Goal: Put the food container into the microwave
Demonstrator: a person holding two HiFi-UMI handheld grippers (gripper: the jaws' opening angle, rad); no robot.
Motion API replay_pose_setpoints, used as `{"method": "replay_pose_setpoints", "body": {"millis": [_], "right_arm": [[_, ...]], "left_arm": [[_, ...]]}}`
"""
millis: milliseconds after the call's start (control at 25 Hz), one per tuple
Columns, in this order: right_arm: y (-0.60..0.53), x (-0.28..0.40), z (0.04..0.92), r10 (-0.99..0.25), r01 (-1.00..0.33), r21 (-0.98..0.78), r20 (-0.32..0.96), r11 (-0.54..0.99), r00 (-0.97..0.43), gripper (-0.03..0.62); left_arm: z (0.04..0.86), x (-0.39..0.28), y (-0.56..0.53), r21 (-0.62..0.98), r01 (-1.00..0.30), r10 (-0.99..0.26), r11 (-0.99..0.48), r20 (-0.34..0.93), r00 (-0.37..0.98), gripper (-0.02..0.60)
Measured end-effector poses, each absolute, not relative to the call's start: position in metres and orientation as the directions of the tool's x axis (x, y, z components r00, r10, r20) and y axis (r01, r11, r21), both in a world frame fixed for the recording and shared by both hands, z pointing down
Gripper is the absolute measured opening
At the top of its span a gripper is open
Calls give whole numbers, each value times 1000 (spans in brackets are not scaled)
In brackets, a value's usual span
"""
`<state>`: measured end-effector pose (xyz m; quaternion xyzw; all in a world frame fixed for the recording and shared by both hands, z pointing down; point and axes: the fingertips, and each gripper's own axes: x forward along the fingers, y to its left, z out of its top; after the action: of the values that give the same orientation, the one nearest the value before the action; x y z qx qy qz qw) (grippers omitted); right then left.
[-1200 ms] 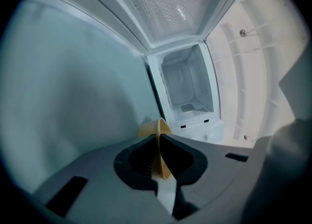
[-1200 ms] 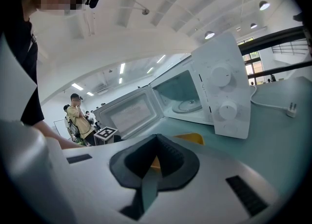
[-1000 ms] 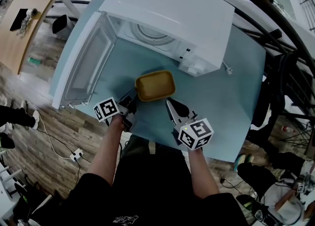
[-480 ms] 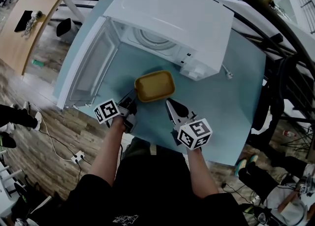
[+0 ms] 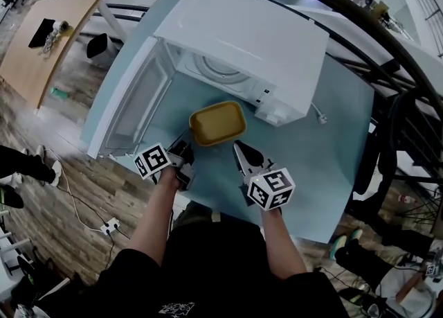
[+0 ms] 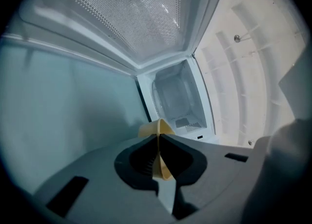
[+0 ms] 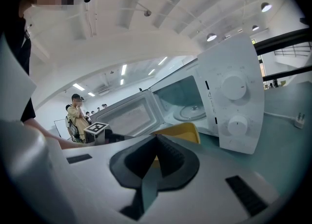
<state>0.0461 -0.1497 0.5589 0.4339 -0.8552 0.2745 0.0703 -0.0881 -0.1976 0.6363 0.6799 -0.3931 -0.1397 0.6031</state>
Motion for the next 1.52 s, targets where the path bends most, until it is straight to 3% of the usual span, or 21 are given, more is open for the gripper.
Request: {"method": "replay_pose_setpoints", "body": {"millis": [960,1520], "right_arm": [[-188,37,553,-689,-753,-443,335,486,-642,6],[-216,41,550,-689,-742,-448,315,499,-653,6]], "left_arm": [[598,-98,-266,923,-379,-846,61,249,471,28],[593,-85,-298,922,-382,-867,57,235,439,28]]}}
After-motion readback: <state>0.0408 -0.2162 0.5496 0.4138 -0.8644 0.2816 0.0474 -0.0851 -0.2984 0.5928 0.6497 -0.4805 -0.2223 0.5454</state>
